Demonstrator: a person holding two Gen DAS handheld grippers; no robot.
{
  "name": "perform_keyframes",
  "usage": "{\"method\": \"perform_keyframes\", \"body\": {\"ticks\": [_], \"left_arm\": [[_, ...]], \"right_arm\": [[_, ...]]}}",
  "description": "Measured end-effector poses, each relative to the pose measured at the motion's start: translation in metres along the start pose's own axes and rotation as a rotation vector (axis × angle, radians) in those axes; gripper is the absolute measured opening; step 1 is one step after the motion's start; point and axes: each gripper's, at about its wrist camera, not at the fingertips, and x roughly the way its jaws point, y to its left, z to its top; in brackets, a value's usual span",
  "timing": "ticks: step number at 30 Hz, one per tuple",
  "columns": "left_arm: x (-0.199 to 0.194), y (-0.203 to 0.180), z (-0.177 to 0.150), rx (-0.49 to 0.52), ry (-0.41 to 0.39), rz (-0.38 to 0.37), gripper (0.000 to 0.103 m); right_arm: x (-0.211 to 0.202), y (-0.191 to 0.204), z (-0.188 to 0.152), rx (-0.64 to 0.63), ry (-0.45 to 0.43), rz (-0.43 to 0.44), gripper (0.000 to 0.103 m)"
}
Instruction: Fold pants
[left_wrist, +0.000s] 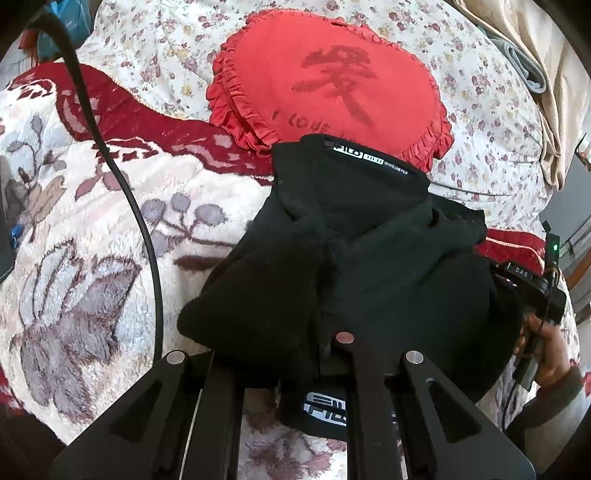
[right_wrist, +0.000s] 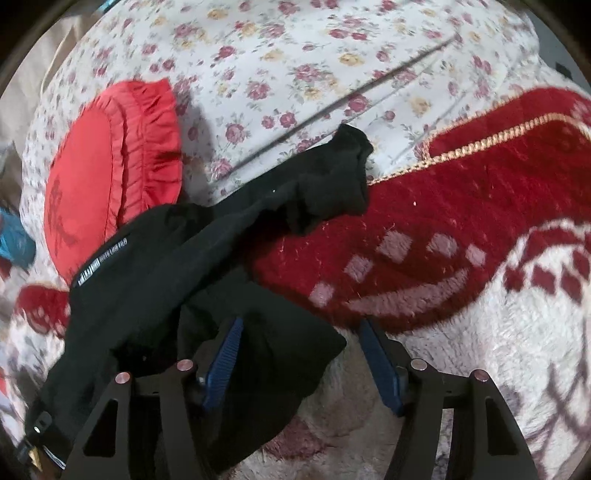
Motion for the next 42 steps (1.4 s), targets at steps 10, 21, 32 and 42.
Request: {"method": "perform_keyframes", "body": {"ticks": [10,21,32,42], "left_arm": [[0.003,-0.002,-0.002,-0.003,0.009,0.017,0.011],[-0.017,-0.010,-0.015,-0.021,0.011,-0.030,0.010],[-0.027,-0.020,-0.047,0.040,0.063,0.007,0.012],[-0.074,-0.005,-0.026,0.071,-0.046,0.087,0.026]], "right_arm": [[-0.004,0.003,-0.014,-0.007,-0.002,0.123,0.014],[-0.154,-0.055,-0.048,-0.034,-0.153,-0.055,0.013],[-0.132,-0.088,-0.085,-0.138,0.103,-0.283,0.039],[-0.168,-0.017,-0.073,-0.163,-0.068,0.048,0.045]]}}
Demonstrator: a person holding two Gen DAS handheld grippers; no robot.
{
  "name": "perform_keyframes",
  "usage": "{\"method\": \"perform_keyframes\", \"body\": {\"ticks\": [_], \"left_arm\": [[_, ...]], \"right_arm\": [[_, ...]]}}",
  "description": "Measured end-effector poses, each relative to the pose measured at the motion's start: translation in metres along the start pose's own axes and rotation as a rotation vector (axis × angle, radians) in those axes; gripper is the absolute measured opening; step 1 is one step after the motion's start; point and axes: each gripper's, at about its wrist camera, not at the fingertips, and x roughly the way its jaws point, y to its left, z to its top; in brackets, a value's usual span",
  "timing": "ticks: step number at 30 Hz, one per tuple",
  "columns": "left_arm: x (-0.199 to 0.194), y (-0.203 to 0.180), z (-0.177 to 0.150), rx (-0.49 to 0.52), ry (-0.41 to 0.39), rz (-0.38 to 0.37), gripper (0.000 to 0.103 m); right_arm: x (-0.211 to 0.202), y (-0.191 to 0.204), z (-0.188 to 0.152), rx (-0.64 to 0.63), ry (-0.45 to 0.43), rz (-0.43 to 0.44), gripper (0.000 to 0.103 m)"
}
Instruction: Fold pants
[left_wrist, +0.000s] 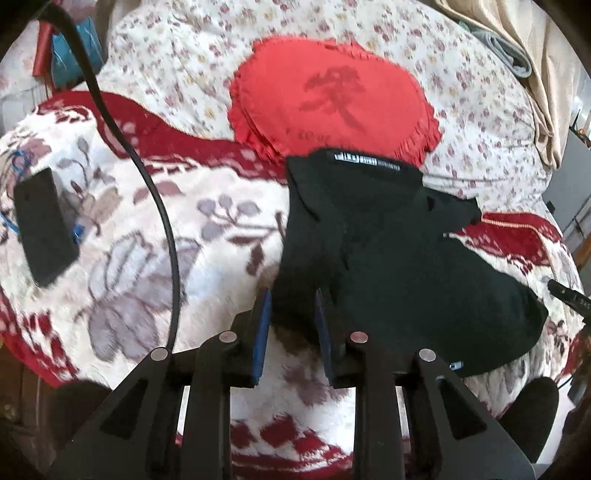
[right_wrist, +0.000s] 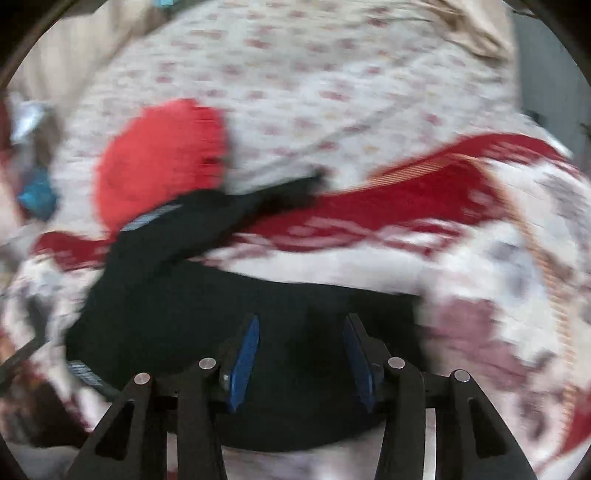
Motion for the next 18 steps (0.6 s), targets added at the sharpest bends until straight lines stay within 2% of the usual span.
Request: {"method": "perform_keyframes", "body": {"ticks": [3,8,13,15,16,18], "left_arm": [[0.007,-0.003,0.005,-0.008,0.009,-0.013,0.029],[0.034,-0.017,0.006,-0.005,0.045,-0.034,0.029],[0.064,-0.019,0.000,-0.001,0.100,-0.009,0.029],[0.074,-0.017,-0.001,-0.008,0.110,-0.005,0.033],[0.075,-0.016,0.000,-0.010,0.108,-0.005,0.034],[0.074,-0.016,0.004,0.000,0.102,0.007,0.046]], "right_arm": [[0.025,0.043,-0.001,-0.056,0.036,0.138,0.045],[0.079,0.120,-0.008,-0.184,0.118,0.247,0.045],[0.121,0.161,-0.021,-0.253,0.184,0.277,0.045],[0.141,0.167,-0.029,-0.268,0.241,0.272,0.046],[0.142,0.169,-0.029,-0.284,0.232,0.263,0.047],[0.141,0.173,-0.026,-0.300,0.237,0.269,0.048]]}}
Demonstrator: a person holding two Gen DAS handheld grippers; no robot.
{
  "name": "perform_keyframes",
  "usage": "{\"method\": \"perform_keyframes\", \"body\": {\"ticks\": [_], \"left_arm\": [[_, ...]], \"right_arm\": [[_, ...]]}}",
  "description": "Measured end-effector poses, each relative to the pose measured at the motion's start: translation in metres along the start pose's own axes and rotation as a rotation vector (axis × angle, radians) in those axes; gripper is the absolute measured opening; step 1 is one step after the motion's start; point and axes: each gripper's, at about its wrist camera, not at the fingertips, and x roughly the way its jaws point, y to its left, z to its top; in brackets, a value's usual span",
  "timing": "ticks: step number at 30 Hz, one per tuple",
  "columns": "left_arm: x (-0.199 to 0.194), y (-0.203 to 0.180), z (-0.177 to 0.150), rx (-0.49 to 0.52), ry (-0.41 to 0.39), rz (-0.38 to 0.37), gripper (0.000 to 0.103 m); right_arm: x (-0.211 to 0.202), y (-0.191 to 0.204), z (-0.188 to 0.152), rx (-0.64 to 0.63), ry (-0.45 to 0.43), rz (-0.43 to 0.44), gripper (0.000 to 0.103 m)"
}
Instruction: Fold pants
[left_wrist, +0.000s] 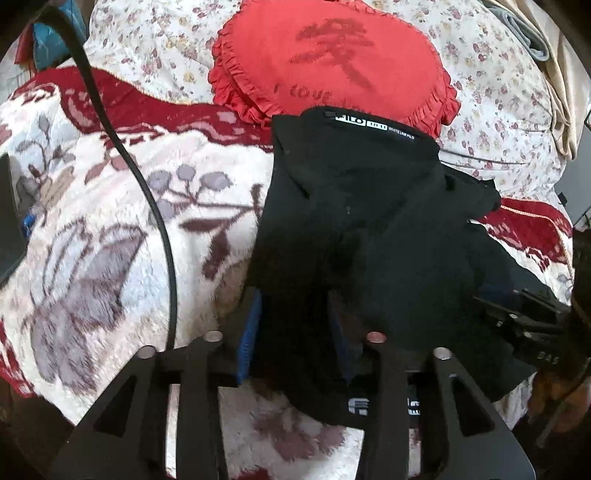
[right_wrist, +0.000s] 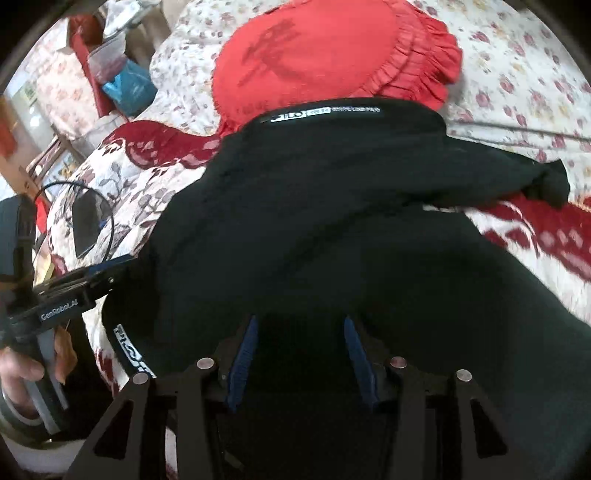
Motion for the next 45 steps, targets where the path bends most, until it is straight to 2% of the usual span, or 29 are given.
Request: {"method": "perform_keyframes", "body": {"ticks": [4,7,15,17,19,22,25,29,35,36,38,39,41,45], "left_arm": [[-0.007,0.006,0.016,-0.025,-0.009,-0.019,0.046],[-0.011,0.007,0.029,-0.016,-0.043,0.000,0.046],[0.000,0.002,0.059,0.001,-0.054,0.008,0.046],[0.005,0.000,0.063,-0.003,-0.045,0.000,0.046],[0.012,-0.002,0.065,-0.010,-0.025,-0.013,0.046],[0.023,-0.011,0.065,0.000,-0.002,-0.032,0.046],[0.035,-0.016,0.063,0.030,0.023,-0.008,0.046],[0.046,-0.009,0.060,-0.008,0.056,-0.022,0.047],[0.047,-0.009,0.059,-0.007,0.042,-0.027,0.053],[0.048,-0.008,0.059,-0.011,0.040,-0.030,0.054],[0.048,-0.007,0.059,-0.013,0.036,-0.030,0.055],[0.048,-0.007,0.060,-0.016,0.034,-0.031,0.055],[0.047,-0.006,0.061,-0.021,0.035,-0.033,0.056],[0.045,-0.001,0.062,-0.038,0.036,-0.042,0.056]], "right_arm": [[-0.013,-0.005,0.016,0.014,-0.034,0.035,0.048],[-0.018,-0.007,0.034,-0.004,-0.075,0.004,0.050],[-0.014,-0.026,0.088,-0.032,-0.128,-0.044,0.054],[-0.008,-0.030,0.102,-0.057,-0.134,-0.082,0.065],[-0.001,-0.033,0.114,-0.084,-0.143,-0.127,0.069],[0.012,-0.036,0.132,-0.133,-0.139,-0.160,0.069],[0.023,-0.041,0.151,-0.175,-0.147,-0.187,0.069],[0.041,-0.044,0.176,-0.282,-0.133,-0.226,0.069],[0.071,-0.048,0.201,-0.415,-0.053,-0.192,0.069],[0.075,-0.048,0.202,-0.428,-0.046,-0.181,0.068],[0.090,-0.051,0.204,-0.444,-0.010,-0.211,0.041],[0.096,-0.053,0.202,-0.449,0.005,-0.227,0.036],[0.101,-0.059,0.200,-0.448,0.012,-0.238,0.015],[0.077,-0.068,0.193,-0.414,-0.032,-0.195,0.008]]}}
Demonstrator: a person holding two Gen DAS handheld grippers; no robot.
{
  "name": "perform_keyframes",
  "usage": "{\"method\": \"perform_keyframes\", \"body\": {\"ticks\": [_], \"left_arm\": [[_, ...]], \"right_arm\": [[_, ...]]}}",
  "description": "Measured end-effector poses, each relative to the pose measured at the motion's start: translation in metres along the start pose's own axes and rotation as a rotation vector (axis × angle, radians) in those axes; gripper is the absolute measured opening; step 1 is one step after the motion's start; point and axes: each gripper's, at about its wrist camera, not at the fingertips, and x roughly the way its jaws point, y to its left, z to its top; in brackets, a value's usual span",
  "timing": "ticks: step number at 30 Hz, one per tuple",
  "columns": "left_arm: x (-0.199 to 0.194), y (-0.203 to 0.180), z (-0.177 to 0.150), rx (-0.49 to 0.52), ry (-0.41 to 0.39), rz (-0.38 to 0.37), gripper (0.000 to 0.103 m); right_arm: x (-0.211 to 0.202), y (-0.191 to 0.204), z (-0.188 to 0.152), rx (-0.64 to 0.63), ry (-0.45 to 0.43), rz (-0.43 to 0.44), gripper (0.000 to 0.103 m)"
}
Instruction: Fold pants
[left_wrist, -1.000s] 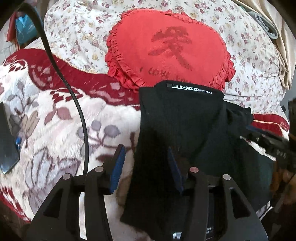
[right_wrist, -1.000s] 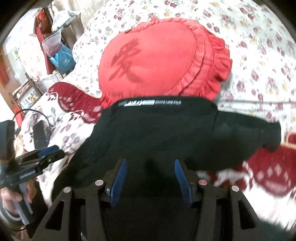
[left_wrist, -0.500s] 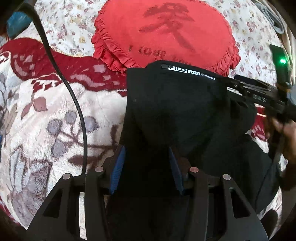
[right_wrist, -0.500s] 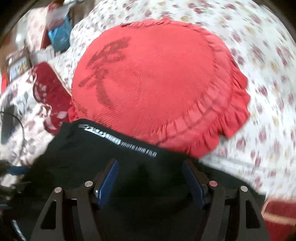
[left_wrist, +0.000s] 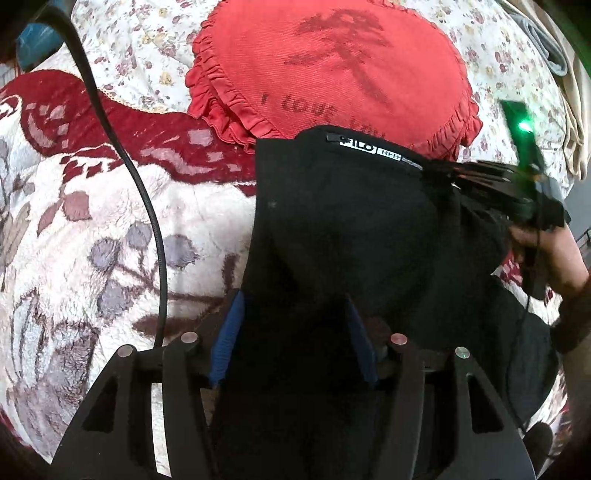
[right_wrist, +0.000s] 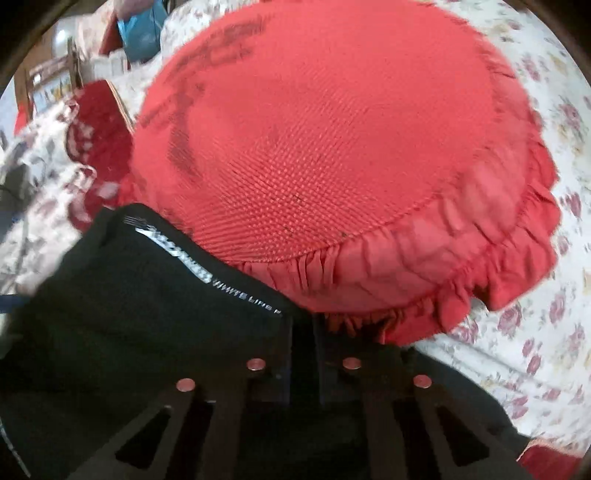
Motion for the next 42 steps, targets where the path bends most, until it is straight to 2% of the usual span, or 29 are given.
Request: {"method": "perform_keyframes", "body": {"ticks": [4,11,14,17,22,26,28,30,32,36,39,42], "left_arm": [[-0.015,0.010,0.001,-0.052,-0.026,-0.011,0.056],[-0.061,0.037,-0.006,-0.113,-0.103,-0.019,0.056],[-0.083,0.053,-0.010,-0.138,-0.142,-0.002,0.056],[-0.099,0.066,-0.011,-0.156,-0.167,0.025,0.056],[-0.117,0.064,-0.018,-0.157,-0.179,0.008,0.056],[-0.112,0.051,-0.028,-0.120,-0.148,-0.009,0.056],[-0.105,0.044,-0.034,-0.099,-0.123,-0.009,0.056],[-0.098,0.038,-0.038,-0.073,-0.102,-0.008,0.056],[-0.088,0.034,-0.040,-0.057,-0.084,-0.006,0.056],[-0.073,0.030,-0.039,-0.062,-0.073,-0.010,0.056],[-0.068,0.032,-0.037,-0.067,-0.075,-0.003,0.056],[-0.059,0.030,-0.036,-0.072,-0.052,-0.033,0.056]], "right_arm": [[-0.041,0.005,-0.015,-0.015,-0.047,0.001,0.007],[-0.144,0.035,-0.061,0.050,-0.159,0.043,0.006],[-0.183,0.062,-0.091,0.072,-0.192,0.077,0.006],[-0.204,0.089,-0.134,0.145,-0.183,0.169,0.006],[-0.188,0.142,-0.181,0.211,-0.104,0.300,0.006],[-0.158,0.163,-0.202,0.251,-0.003,0.315,0.008],[-0.165,0.161,-0.201,0.276,-0.030,0.307,0.010],[-0.182,0.153,-0.195,0.285,-0.079,0.305,0.019],[-0.196,0.142,-0.188,0.309,-0.124,0.273,0.045],[-0.199,0.126,-0.173,0.369,-0.152,0.287,0.046],[-0.191,0.123,-0.168,0.384,-0.146,0.275,0.047],[-0.178,0.115,-0.164,0.431,-0.133,0.236,0.047]]}}
